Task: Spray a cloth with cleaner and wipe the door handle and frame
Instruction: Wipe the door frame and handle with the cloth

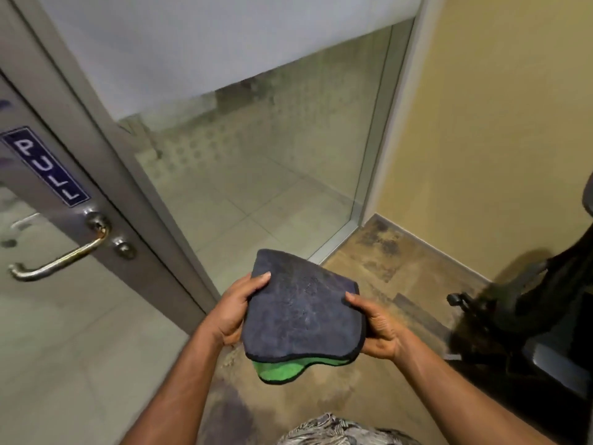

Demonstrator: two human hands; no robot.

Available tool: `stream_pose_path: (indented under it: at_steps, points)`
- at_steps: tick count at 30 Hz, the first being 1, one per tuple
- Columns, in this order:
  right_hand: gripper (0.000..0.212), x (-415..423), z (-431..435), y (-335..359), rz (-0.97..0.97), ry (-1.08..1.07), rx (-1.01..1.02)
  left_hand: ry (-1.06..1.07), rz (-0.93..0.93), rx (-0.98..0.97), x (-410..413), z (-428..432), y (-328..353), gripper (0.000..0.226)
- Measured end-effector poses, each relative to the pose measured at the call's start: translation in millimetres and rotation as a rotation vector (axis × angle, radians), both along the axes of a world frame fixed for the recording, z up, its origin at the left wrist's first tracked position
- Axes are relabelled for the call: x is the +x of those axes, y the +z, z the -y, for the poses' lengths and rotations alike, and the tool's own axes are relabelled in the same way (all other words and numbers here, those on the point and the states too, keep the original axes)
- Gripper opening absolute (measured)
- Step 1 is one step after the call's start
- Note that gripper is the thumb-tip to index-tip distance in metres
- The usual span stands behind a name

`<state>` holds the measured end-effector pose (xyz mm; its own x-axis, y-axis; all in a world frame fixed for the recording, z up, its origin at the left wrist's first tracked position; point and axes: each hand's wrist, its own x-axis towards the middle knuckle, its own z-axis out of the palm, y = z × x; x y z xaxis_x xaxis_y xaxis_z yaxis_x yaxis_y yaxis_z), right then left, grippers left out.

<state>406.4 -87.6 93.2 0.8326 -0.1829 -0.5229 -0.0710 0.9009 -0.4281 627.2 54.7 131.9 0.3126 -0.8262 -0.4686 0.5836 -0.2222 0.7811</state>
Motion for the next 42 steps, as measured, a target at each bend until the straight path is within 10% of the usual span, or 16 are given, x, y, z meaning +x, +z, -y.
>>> stream_pose_path:
  at_steps: [17,30,42]
  points:
    - [0.066,153,-35,17,0.083,0.124,-0.036,0.527,0.335,0.218,89,-81,-12,0.02]
    - [0.026,268,-110,82,0.265,-0.306,-0.28,0.213,0.802,0.008,199,-168,54,0.029]
    - [0.016,320,-136,161,0.39,-0.403,-0.812,0.194,0.789,-0.173,210,-210,90,0.033]
